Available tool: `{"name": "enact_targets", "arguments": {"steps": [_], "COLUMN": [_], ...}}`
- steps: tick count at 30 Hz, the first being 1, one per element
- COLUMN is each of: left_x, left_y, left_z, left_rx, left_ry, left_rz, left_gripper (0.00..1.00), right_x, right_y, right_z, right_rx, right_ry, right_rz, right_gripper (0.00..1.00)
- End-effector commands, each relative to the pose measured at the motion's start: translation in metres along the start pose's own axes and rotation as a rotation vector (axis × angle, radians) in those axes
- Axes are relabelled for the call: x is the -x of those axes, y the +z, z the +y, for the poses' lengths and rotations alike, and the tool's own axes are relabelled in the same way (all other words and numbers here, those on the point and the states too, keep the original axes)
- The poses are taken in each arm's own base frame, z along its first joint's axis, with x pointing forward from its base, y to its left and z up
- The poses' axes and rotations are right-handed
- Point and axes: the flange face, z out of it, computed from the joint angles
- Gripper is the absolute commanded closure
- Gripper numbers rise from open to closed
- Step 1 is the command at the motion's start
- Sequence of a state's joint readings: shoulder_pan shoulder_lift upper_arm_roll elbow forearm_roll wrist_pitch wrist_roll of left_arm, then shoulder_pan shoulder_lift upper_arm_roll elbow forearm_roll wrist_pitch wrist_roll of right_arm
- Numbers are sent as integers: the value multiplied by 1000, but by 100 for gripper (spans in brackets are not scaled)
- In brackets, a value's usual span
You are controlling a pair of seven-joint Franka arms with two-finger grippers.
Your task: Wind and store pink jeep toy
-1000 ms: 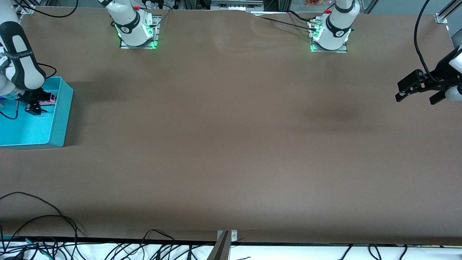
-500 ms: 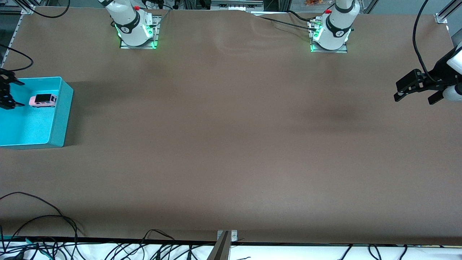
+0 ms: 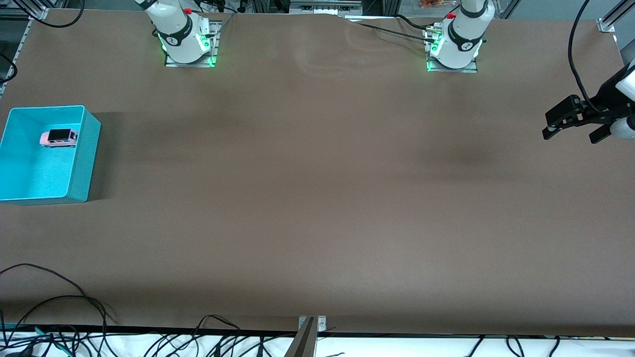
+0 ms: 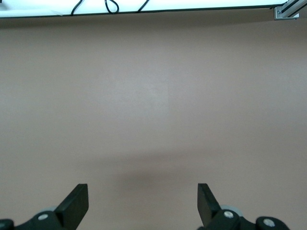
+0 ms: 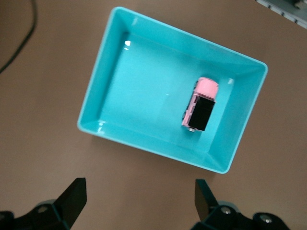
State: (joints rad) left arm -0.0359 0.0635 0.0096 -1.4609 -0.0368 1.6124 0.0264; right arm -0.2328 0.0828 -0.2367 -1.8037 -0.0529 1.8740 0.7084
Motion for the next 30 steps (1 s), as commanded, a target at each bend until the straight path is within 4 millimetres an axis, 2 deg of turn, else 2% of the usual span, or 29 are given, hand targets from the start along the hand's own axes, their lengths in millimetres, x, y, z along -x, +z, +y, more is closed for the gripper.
{"name": "enact_targets", "arguments": {"steps": [1,10,16,22,28,30], "left_x": [1,1,1,1,1,1], "left_y": [-8,-8,-8,-8,-8,-8], "left_z": [-1,-2,0,0,-1,-1], "left_rx": [-25,-23,-23,-24,-24,-25], "left_ry": [18,16,21,21,19,18], "left_rz": [0,2,2,2,2,2], "left_gripper": [0,0,0,0,0,0], "right_x": [34,78,107,131,153,160], "right_y": [-41,-75,-97,-109,-124,-124], "right_z": [-13,-40,-66,-79,-91,-103], "right_rx": [-30,-76,-97,-153,-127,-114], "right_ry": [-142,-405,-588,-688,-828,-852], "right_rz": [39,67,104,26,-5,-13], "right_gripper": [0,0,0,0,0,0]}}
